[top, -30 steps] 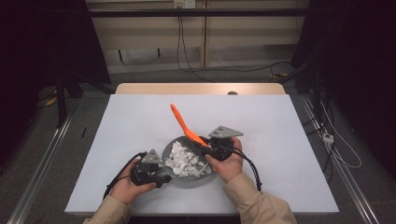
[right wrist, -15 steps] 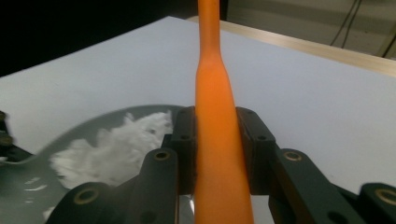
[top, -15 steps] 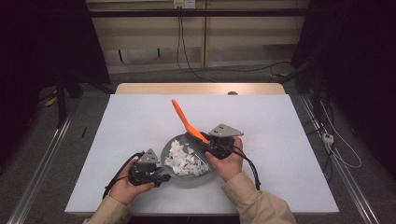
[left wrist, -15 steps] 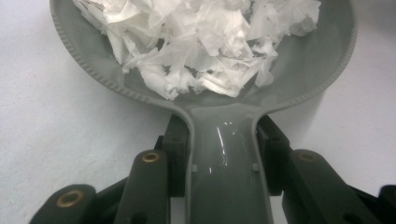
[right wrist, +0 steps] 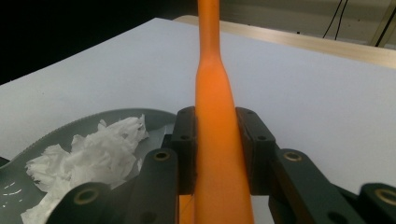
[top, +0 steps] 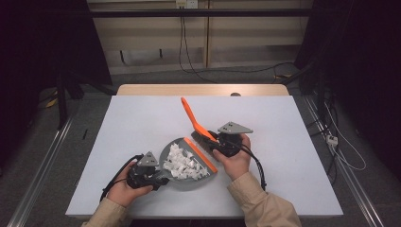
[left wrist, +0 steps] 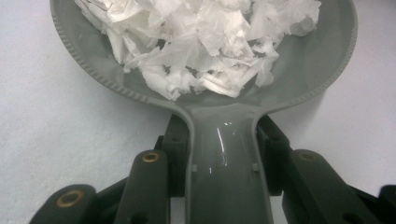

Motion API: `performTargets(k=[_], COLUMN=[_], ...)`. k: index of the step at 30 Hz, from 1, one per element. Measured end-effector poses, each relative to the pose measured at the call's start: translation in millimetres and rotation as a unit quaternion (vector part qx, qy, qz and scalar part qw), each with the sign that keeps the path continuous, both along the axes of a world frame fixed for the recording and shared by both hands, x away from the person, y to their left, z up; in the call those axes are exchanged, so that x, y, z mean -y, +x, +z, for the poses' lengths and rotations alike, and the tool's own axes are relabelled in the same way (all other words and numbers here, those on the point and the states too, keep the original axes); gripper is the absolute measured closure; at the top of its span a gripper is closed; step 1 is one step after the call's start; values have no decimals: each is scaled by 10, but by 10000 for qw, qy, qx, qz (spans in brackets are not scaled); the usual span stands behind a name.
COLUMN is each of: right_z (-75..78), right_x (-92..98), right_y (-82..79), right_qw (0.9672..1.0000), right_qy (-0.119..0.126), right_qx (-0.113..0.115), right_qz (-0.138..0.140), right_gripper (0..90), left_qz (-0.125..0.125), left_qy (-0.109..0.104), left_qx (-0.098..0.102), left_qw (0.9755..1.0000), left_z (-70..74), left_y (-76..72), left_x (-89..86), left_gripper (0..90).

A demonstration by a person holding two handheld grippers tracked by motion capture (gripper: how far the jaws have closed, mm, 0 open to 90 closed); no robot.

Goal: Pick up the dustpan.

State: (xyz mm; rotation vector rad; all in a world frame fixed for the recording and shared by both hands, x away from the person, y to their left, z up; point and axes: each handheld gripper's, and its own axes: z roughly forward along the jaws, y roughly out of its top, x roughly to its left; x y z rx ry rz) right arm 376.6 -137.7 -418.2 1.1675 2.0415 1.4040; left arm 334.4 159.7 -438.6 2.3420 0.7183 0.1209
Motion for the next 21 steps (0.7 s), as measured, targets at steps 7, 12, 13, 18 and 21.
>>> performTargets(k=[7,12,13,18,21], right_z=[90,-82,-126,-173,-172], right_x=[62,169,152,-27,-122], right_y=[-19,59,73,34,-23], right_qw=[9999,9992,9989,9987,9990], right_qy=[-69,-247,-366,-500,-390], right_qx=[148,-9,-35,87,56], right_qz=[-50,-314,-303,-27,212], right_gripper=[718,718,718,717,716], left_qz=[-36,-108,-84,-87,-93], left_qy=[30,33,73,30,64], left_qx=[-85,-171,-154,-211,-229], left_qw=[10000,9998,9998,9997,9997], left_z=[39,32,27,30,15], left_y=[7,1,1,23,33], left_x=[-41,-53,-34,12,20], left_gripper=[638,637,637,637,638])
